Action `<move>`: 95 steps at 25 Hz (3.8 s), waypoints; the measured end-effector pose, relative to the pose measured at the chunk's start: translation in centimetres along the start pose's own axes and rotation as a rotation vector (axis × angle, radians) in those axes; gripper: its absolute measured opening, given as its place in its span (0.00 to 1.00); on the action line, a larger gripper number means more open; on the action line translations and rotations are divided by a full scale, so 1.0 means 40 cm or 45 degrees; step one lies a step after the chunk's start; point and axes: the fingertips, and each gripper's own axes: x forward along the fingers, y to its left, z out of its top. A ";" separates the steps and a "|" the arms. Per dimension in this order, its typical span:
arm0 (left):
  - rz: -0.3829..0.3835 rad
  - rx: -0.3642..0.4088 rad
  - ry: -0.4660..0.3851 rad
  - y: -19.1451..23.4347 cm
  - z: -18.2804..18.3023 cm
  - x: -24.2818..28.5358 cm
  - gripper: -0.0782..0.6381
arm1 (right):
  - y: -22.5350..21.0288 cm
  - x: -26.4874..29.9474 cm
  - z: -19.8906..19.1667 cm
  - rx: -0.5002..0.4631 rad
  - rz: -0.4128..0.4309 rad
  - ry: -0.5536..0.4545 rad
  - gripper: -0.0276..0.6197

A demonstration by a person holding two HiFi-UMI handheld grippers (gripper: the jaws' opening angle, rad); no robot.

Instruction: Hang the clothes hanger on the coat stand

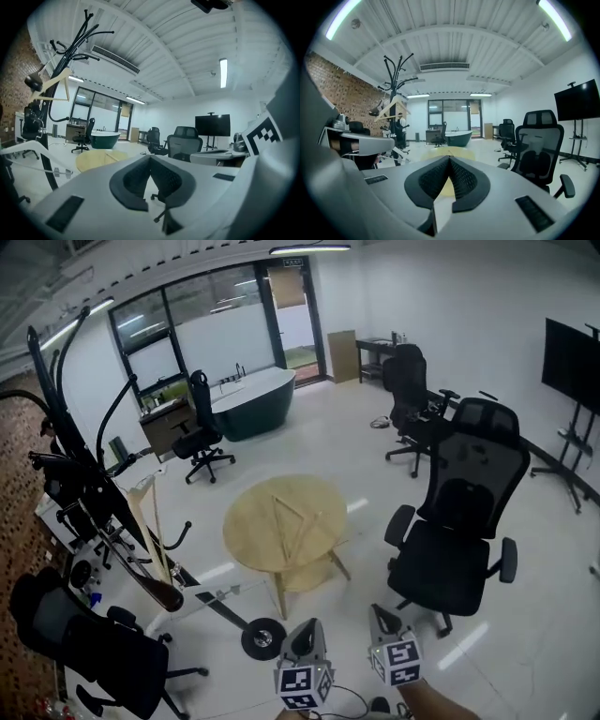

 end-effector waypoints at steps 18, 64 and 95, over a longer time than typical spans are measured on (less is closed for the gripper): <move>-0.173 -0.031 0.297 -0.219 -0.311 0.164 0.12 | -0.297 -0.107 -0.369 0.403 -0.286 0.304 0.06; -0.132 -0.093 0.430 -0.152 -0.416 0.157 0.12 | -0.321 -0.151 -0.536 0.536 -0.355 0.497 0.06; -0.097 0.025 0.239 -0.139 -0.303 0.194 0.12 | -0.307 -0.131 -0.242 0.193 -0.278 -0.011 0.06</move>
